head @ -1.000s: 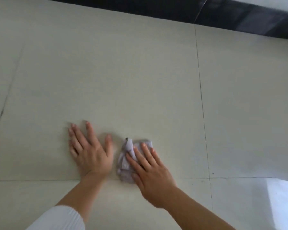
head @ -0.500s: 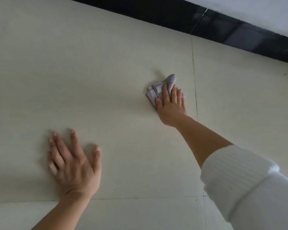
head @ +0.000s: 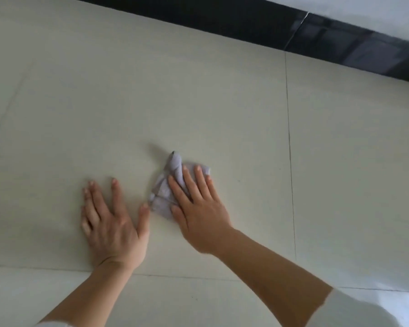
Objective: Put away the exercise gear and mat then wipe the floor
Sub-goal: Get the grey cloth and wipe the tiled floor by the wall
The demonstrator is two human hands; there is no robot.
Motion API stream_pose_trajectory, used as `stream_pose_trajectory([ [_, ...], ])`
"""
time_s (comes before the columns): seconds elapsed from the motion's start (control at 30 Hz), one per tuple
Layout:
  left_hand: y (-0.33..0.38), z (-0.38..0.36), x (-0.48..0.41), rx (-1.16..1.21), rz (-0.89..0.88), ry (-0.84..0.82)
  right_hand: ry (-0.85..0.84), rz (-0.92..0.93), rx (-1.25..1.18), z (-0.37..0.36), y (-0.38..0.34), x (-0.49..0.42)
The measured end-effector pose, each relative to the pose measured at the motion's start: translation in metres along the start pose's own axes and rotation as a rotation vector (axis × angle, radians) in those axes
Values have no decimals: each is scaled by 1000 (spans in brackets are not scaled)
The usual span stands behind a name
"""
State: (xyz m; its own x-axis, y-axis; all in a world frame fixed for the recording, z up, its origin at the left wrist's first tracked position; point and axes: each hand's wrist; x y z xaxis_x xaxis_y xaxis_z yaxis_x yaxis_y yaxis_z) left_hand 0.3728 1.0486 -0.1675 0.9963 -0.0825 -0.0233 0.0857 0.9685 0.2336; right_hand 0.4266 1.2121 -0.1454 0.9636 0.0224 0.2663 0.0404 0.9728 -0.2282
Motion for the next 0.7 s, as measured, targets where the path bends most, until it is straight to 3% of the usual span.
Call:
stream_pose_trajectory([
  [0.1, 0, 1, -1, 15, 2, -1, -54, 244, 114, -5, 27, 32],
  [0.13, 0, 1, -1, 19, -2, -2, -63, 250, 162, -1, 44, 36],
  [0.2, 0, 1, -1, 16, -16, -3, -24, 28, 186, 11, 84, 38],
  [0.33, -2, 0, 0, 9, -24, -7, 9, -677, 30, 33, 161, 55],
  [0.47, -2, -1, 1, 5, -25, -16, -18, -1025, -159, 45, 175, 42],
  [0.5, -1, -1, 1, 3, -23, -18, -8, -1021, -195, 45, 167, 29],
  [0.57, 1, 0, 1, 1, -21, -23, 19, -845, -204, 40, 135, 5],
  [0.7, 2, 3, 1, -15, -8, -34, 68, -231, -51, 11, 38, -9],
])
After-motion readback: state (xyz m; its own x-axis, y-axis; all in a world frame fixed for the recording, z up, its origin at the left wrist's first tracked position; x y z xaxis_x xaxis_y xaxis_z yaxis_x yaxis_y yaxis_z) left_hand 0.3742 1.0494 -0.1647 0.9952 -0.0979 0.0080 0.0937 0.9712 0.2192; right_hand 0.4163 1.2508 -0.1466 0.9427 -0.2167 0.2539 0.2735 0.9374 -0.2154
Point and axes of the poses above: each hand's wrist, its own x-axis away from the middle knuckle, its own z-axis out of the back of the hand, y = z × x, and after that the axes turned 3 degrees about z, right-handed
